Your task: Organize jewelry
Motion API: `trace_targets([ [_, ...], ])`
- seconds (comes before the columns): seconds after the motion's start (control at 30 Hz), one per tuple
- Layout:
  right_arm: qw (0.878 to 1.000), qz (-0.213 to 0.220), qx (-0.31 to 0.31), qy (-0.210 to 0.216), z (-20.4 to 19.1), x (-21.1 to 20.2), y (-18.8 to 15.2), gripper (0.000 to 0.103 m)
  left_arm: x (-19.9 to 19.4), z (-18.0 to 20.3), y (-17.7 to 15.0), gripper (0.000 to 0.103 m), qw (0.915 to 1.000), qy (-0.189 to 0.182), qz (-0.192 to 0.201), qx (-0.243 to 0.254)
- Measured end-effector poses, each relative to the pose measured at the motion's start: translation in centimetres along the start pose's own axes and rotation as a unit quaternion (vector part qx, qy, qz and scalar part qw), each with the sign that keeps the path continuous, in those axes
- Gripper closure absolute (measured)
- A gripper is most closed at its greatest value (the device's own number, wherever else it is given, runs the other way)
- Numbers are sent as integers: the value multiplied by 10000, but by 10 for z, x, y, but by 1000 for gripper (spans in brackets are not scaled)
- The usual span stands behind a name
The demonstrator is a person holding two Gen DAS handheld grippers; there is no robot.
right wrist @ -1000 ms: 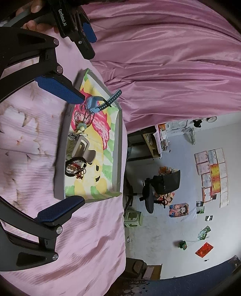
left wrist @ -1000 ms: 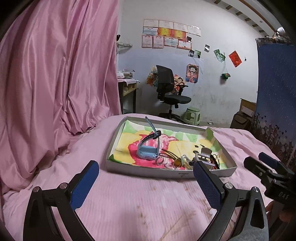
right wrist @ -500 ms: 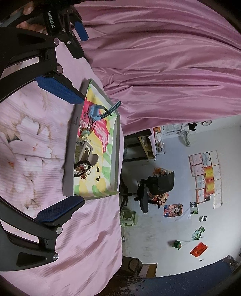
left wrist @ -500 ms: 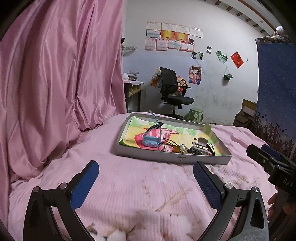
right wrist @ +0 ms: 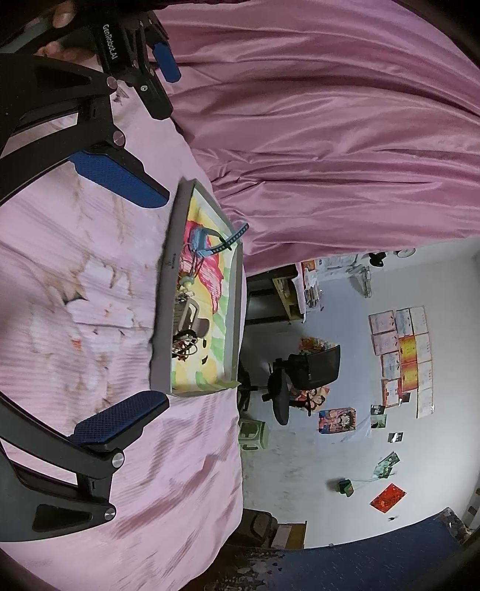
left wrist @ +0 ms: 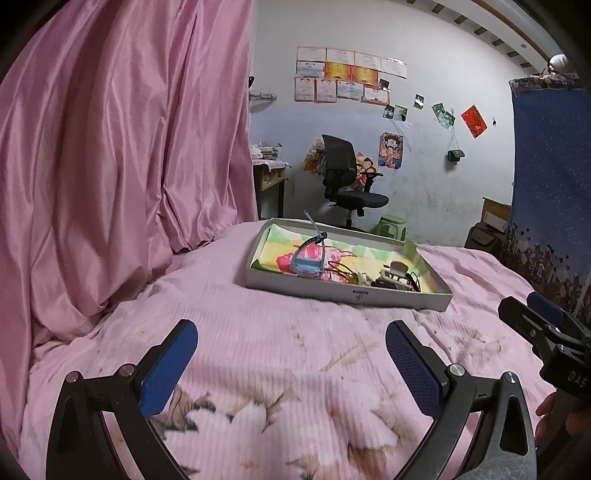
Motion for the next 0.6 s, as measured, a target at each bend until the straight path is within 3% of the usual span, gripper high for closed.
trace_targets([
  [0.6,9997,-70,170,-187,-13,-37,-39,5,-31,-8,-33,1,9997,221,60,-32],
])
Point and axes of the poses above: each gripper's, at about its wrist camera, not at the fingertips, and x roughly the way its jaws point, z to its right, y to its top, the point moved 2 cm from there along x, roughly the way its jaws point, and after that the axes turned 14 degrees about y, right-handed, at the moved point
